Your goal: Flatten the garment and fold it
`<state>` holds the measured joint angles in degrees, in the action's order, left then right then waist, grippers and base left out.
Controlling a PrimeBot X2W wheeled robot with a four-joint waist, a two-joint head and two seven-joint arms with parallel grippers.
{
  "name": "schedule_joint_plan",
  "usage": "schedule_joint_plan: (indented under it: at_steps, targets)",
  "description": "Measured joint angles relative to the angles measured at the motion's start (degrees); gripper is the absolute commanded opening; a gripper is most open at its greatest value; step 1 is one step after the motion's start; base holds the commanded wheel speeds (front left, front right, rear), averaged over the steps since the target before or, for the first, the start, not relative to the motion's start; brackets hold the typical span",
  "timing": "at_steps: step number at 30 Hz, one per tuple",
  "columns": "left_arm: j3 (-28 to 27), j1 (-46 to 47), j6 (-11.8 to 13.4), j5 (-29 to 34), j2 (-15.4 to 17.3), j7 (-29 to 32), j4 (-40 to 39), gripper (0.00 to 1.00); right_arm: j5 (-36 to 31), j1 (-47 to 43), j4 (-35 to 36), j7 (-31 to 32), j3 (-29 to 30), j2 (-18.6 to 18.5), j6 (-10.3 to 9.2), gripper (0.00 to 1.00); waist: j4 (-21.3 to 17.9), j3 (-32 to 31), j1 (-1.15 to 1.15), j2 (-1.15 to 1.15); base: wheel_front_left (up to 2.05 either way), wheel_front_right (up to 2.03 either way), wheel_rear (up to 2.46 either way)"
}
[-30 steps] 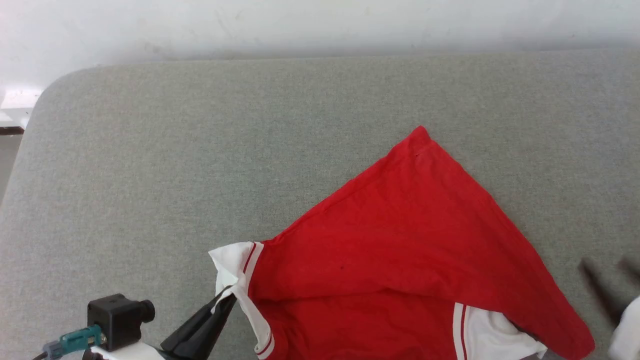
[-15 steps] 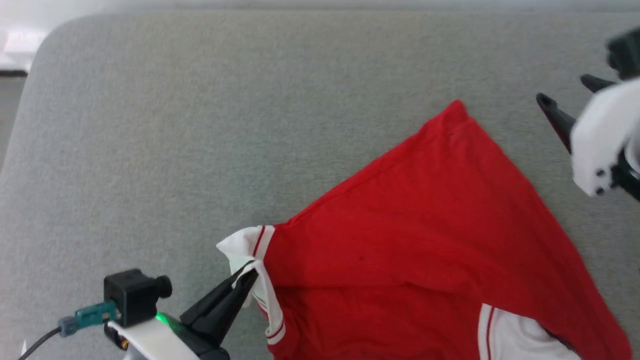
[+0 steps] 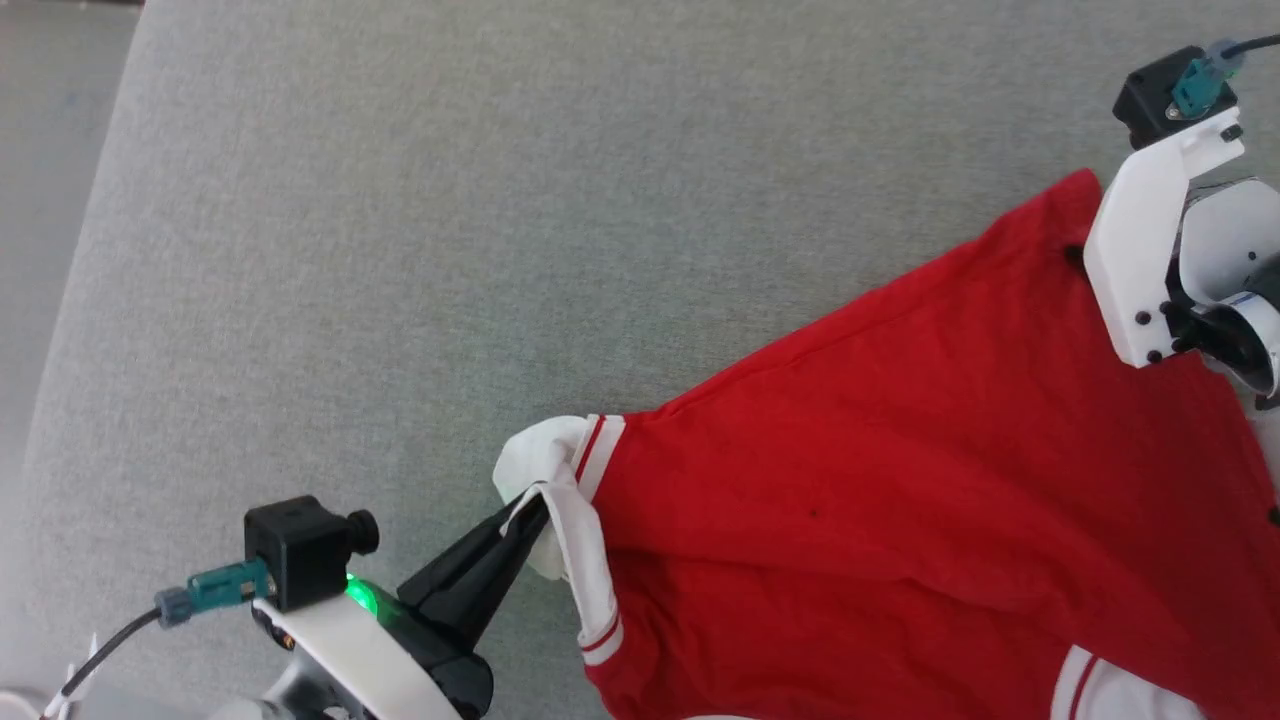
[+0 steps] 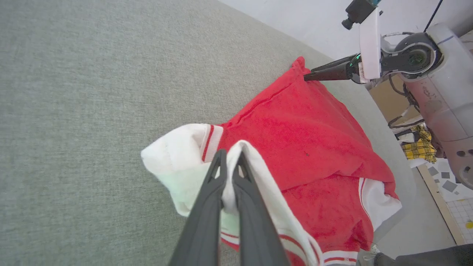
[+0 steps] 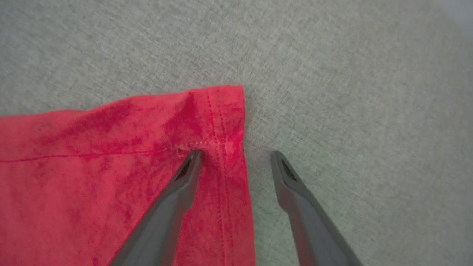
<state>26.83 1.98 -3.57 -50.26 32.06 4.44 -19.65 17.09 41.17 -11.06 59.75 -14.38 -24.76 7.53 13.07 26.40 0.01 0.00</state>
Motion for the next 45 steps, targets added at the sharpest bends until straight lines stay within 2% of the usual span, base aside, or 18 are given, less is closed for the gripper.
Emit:
schedule_joint_plan:
  at_steps: [1,2,3,4,10,17,22,26,36,45]
  targets:
    - [0.1,0.3,-0.1,0.0,-0.1,0.0,0.3,0.00,0.0,0.1,-0.3,0.5,0.0,0.0,0.00,0.86,0.4,0.5,0.00,0.00,0.00,0.00,0.00]
    - [0.1,0.6,-0.4,0.0,-0.1,-0.1,0.5,0.00,0.0,0.5,-0.3,1.1,0.1,-0.1,0.00,0.42,0.7,1.0,-0.01,0.00,0.00,0.00,0.00]
    - [0.1,0.9,-0.5,0.0,-0.2,-0.3,0.8,0.00,0.0,0.9,-0.4,1.7,0.2,-0.1,0.00,0.04,1.1,1.5,-0.02,0.00,0.00,0.00,0.00]
    - [0.1,1.1,-0.5,0.0,-0.2,-0.4,1.1,0.00,0.1,1.2,-0.3,2.1,0.2,-0.1,0.00,0.00,1.3,1.9,-0.02,0.00,0.00,0.00,0.00]
    - [0.1,2.0,-0.9,0.0,-0.3,-0.8,2.2,0.00,0.2,2.1,0.4,1.4,-0.6,-0.2,0.00,0.00,1.7,3.0,-0.02,0.00,0.00,0.00,0.00]
    - [-1.0,2.1,-0.8,0.7,-0.2,-2.8,2.5,0.00,2.3,1.9,-0.5,-5.0,-2.5,-0.1,0.00,0.00,0.1,0.4,0.00,0.00,0.00,0.00,0.00]
    - [-5.1,4.6,1.9,5.2,-0.6,-8.9,2.4,0.00,4.4,2.0,0.8,-12.5,-1.6,1.3,0.00,0.00,-1.7,-2.9,0.00,0.00,0.00,0.00,0.00]
    - [-6.6,8.3,3.5,7.7,-1.0,-10.1,2.6,0.00,4.7,2.1,2.1,-18.6,0.7,2.4,0.01,0.00,-3.5,-5.7,-0.01,0.00,0.00,0.00,0.00]
    - [-8.8,25.6,8.4,12.6,-1.2,-5.3,7.8,0.00,4.4,2.4,2.7,-26.9,3.1,4.8,0.01,0.00,-8.2,-12.7,-0.01,0.00,0.00,0.00,0.00]
    - [-6.2,46.9,7.0,16.3,-3.1,-0.8,19.1,0.00,1.8,8.2,-0.7,-31.8,3.0,7.2,0.01,0.00,-11.8,-18.3,-0.02,0.00,0.00,0.00,0.00]
